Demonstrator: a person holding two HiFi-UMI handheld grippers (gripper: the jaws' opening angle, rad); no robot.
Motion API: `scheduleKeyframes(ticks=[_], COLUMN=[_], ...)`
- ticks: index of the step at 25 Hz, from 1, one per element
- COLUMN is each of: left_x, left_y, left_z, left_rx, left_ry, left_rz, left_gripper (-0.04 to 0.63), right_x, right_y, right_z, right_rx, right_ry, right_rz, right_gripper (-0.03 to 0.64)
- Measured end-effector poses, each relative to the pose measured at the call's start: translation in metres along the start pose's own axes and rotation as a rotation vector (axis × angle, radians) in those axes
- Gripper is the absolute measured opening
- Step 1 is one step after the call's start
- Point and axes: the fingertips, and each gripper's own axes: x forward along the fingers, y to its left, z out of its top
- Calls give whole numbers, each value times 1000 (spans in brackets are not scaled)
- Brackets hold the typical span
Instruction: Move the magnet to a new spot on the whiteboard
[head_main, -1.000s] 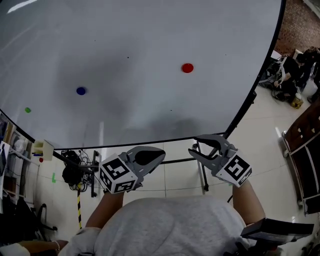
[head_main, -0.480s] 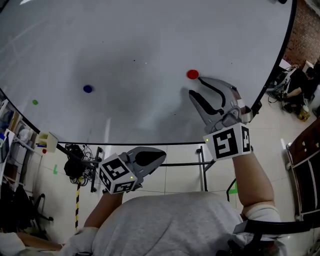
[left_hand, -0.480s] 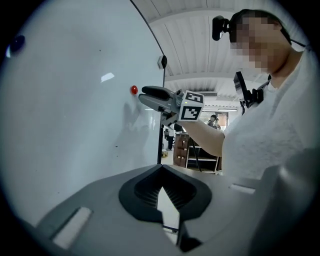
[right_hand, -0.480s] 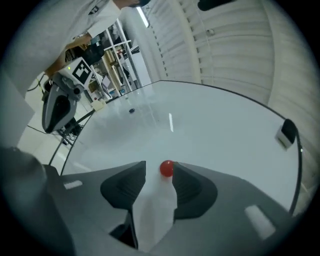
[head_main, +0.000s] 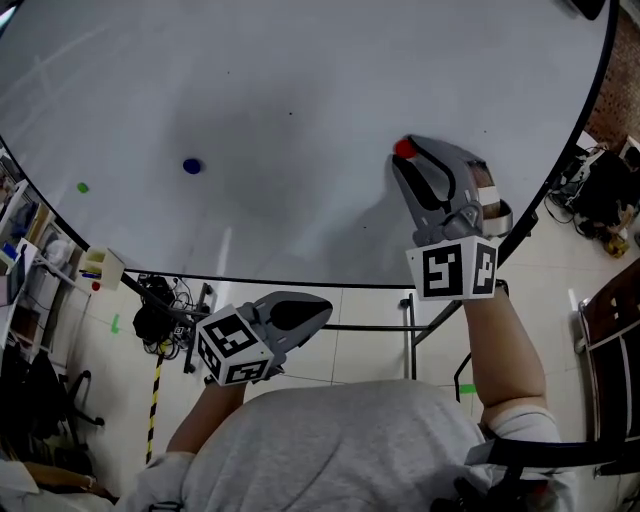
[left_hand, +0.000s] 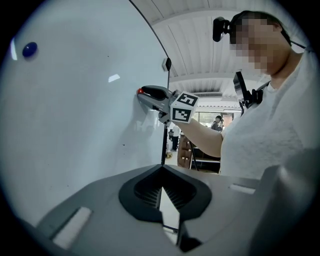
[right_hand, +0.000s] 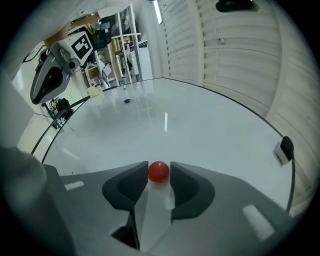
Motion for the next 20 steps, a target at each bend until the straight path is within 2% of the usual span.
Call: scheduleKeyframes(ticks=[5,12,17,20], left_x=[-3,-2,1,5], left_y=[0,-1,-1,-2], left_z=[0,0,2,5], left_rx=[-4,-5,0,19], left_ry=[-5,-9,-12,-10], left_rz=[8,3,-2,-6], left_gripper=[-20,-20,-20,-20], right_x=[0,-2,-23,-42], right_y=[2,3,12,34], right_z=[-1,-2,6,2], right_rx=[-39,17,113,253], right_ry=[21,43,24,8], right_rz=[-13,50,136,248], right_gripper=[114,117,124,126])
